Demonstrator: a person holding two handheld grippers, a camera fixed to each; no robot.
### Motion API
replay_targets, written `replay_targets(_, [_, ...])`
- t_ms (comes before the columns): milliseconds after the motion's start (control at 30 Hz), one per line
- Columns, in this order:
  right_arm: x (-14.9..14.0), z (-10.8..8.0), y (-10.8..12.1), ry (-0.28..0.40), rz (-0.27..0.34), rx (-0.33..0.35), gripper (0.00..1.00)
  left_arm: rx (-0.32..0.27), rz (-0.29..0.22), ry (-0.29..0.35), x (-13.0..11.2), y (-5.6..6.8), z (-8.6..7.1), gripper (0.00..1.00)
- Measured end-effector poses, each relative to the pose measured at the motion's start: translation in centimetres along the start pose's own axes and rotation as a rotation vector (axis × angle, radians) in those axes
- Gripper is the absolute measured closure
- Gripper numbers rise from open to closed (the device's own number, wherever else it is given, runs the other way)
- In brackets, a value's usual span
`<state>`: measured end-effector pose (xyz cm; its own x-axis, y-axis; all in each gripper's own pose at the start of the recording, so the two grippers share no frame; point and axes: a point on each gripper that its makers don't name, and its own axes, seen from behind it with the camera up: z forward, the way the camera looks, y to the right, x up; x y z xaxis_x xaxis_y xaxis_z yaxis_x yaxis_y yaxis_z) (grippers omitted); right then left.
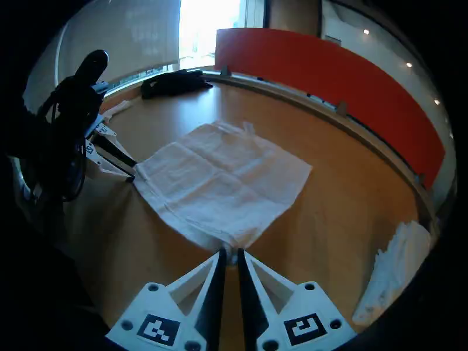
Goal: Fold towel
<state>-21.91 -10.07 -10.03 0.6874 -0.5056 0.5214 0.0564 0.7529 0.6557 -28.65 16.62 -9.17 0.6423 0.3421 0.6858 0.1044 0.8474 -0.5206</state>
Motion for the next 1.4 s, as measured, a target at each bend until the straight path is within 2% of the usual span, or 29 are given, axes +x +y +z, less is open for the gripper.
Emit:
replay_targets(33, [0.0,0.0,0.0,0.0,0.0,0.001,0.85,0.011,-0.001,0.0,0.0,-0.2,0.1,0.54])
replay_targets(100, [0.0,0.0,-0.1,0.0,0.0,0.002,0.85,0.029,-0.004,0.001,-0.1,-0.6,0.2,0.74])
replay_targets(233, [0.1,0.0,-0.2,0.003,0.0,0.005,0.85,0.038,-0.016,0.001,0.0,-1.0,0.3,0.87])
replay_targets(367, [0.1,0.0,-0.3,0.004,-0.003,0.003,0.85,0.035,-0.018,-0.002,0.0,-1.0,0.2,0.92])
replay_targets(600, [0.4,-0.2,-0.2,0.016,0.002,0.003,0.85,0.01,-0.038,-0.014,0.1,-0.5,-0.3,0.93])
replay_targets(800, [0.8,-0.4,-0.2,0.027,0.006,0.003,0.85,0.004,-0.085,0.008,1.4,-0.8,-1.4,0.93])
replay_targets(1100, [2.6,-1.5,-0.1,0.062,0.009,0.007,0.85,0.006,-0.123,0.041,3.6,-1.3,-4.0,0.93])
replay_targets(1400, [4.6,-3.6,0.2,0.081,-0.007,0.009,0.85,-0.005,-0.163,0.077,6.0,-1.0,-7.0,0.93])
